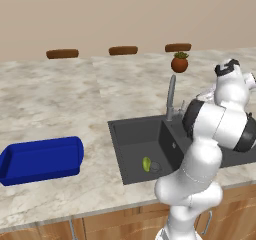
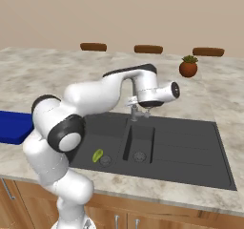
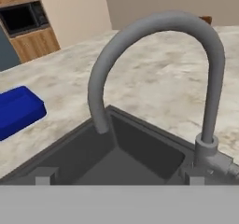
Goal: Pick up all produce items and place them in the sink. Turn on the sink faucet to wash them. Then turn the sink off and put them in the tray.
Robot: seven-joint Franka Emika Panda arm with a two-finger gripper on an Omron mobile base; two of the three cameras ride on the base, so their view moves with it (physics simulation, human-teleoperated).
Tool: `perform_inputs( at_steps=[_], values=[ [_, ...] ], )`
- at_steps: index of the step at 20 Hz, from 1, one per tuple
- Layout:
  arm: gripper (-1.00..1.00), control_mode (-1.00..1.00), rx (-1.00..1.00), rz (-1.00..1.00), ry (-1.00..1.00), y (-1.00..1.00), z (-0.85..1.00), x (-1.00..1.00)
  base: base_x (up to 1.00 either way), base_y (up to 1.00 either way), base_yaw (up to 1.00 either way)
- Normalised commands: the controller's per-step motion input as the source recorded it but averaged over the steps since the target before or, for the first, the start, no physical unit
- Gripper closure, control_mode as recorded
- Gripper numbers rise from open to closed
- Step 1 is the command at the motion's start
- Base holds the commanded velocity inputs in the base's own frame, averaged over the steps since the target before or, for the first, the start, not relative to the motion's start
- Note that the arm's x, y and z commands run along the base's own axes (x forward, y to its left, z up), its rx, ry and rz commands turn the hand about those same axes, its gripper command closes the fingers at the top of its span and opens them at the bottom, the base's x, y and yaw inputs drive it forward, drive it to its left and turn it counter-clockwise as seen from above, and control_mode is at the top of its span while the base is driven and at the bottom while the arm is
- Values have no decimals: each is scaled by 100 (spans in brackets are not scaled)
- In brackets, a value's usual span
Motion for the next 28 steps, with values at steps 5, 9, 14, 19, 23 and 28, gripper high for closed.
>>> perform_inputs(
  at_steps=[5,9,14,19,23,28],
  values=[
    [-100,-100,-14,-6,17,63,0,-29,0,0,0],
    [-100,-100,-14,-11,17,57,-8,-34,0,0,0],
    [-100,-100,-10,-20,15,42,-10,-38,0,0,0],
    [-100,-100,-10,-26,15,53,-12,-29,0,0,0],
    [-100,-100,-8,-28,13,47,-16,-33,0,0,0],
    [-100,-100,-9,-20,10,23,-29,-35,0,0,0]
  ],
)
